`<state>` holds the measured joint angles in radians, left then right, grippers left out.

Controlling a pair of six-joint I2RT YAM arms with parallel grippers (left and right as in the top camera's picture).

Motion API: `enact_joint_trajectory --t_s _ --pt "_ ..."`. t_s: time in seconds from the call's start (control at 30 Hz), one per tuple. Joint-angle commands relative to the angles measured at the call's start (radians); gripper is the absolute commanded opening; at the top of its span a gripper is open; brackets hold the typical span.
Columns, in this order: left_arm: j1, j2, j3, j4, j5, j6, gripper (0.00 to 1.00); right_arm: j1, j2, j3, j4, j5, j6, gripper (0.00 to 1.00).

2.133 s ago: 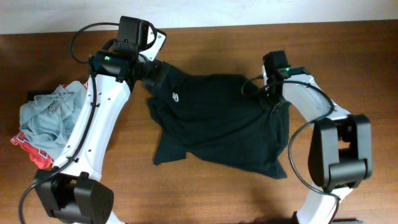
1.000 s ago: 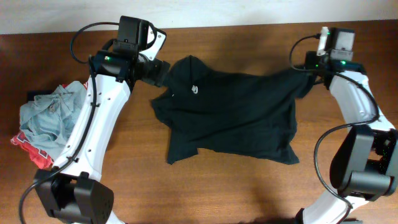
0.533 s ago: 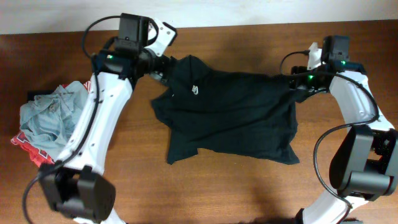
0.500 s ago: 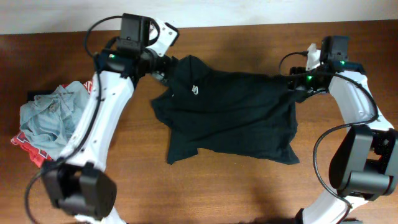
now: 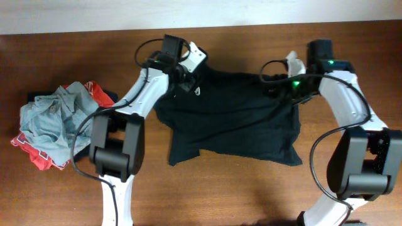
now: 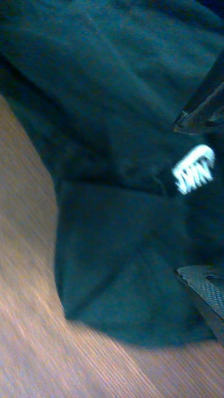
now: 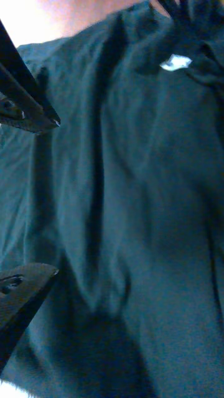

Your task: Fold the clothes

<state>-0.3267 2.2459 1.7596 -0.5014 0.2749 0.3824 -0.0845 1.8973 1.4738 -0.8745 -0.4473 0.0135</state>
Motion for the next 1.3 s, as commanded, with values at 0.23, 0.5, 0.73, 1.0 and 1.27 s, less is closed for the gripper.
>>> enact_joint_trajectory --t_s 0.23,0.5,0.73,1.0,1.27 --pt "-0.031 0.133 0.000 0.103 -0.021 0.015 0.39 0.037 -0.031 0.010 -0.031 0.022 -0.024 0.70" --pt "-0.031 0.152 0.000 0.214 -0.098 -0.026 0.02 0.038 -0.031 0.010 -0.048 0.045 -0.024 0.69" --pt "-0.031 0.151 0.097 0.221 -0.119 -0.058 0.00 0.038 -0.031 0.009 -0.058 0.092 -0.024 0.68" --pt "-0.021 0.152 0.172 0.296 -0.198 -0.083 0.00 0.038 -0.031 0.009 -0.064 0.094 -0.024 0.68" --pt "0.006 0.203 0.172 0.471 -0.315 -0.132 0.43 0.037 -0.031 0.009 -0.089 0.094 -0.025 0.68"
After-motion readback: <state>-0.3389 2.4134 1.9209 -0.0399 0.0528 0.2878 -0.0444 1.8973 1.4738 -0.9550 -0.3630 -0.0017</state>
